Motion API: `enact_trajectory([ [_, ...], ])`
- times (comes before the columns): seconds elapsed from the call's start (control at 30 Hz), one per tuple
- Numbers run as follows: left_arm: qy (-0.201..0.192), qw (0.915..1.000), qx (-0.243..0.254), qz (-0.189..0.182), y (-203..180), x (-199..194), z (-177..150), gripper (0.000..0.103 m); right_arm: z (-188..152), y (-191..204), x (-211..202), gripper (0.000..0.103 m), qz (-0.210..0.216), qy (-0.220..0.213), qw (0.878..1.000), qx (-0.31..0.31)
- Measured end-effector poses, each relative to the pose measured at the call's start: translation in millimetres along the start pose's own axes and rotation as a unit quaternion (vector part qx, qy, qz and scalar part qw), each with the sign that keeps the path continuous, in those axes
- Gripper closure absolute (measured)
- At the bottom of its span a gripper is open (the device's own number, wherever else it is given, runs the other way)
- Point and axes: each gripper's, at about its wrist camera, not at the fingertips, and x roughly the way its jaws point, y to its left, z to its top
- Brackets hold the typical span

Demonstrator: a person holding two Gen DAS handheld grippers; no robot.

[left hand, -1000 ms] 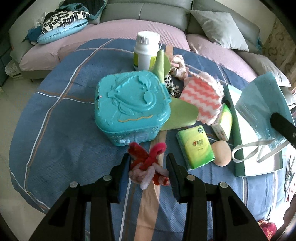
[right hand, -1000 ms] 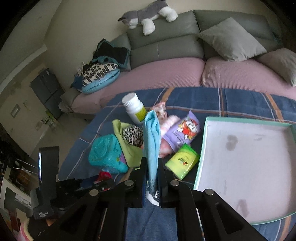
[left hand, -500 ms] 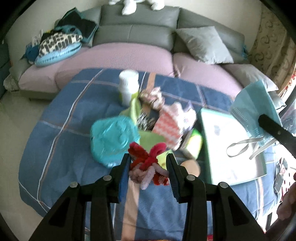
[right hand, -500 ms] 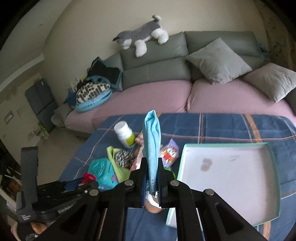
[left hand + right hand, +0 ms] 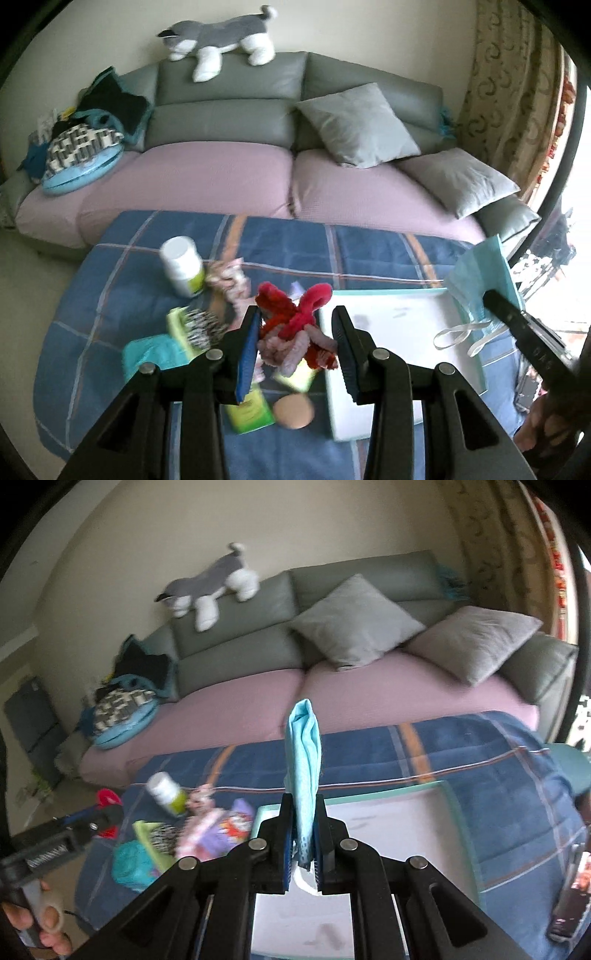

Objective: Organize soft objects
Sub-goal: 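Lift the hair tie and mask and carry both over the white tray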

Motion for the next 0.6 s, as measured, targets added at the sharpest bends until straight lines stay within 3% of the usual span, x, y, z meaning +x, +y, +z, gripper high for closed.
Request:
enact_trajectory([
  [0.23, 0.019, 0.9983, 0.037, -0.041, -56, 40, 13, 0.062, 8, -51, 9, 0.094, -0.07, 0.001, 0.997, 0.03],
  [0.6, 0.052, 0.9931, 0.081, -0.067, -114, 101, 25, 0.062, -2, -109, 39, 0.094, -0.14, 0.035, 0.988, 0.053],
])
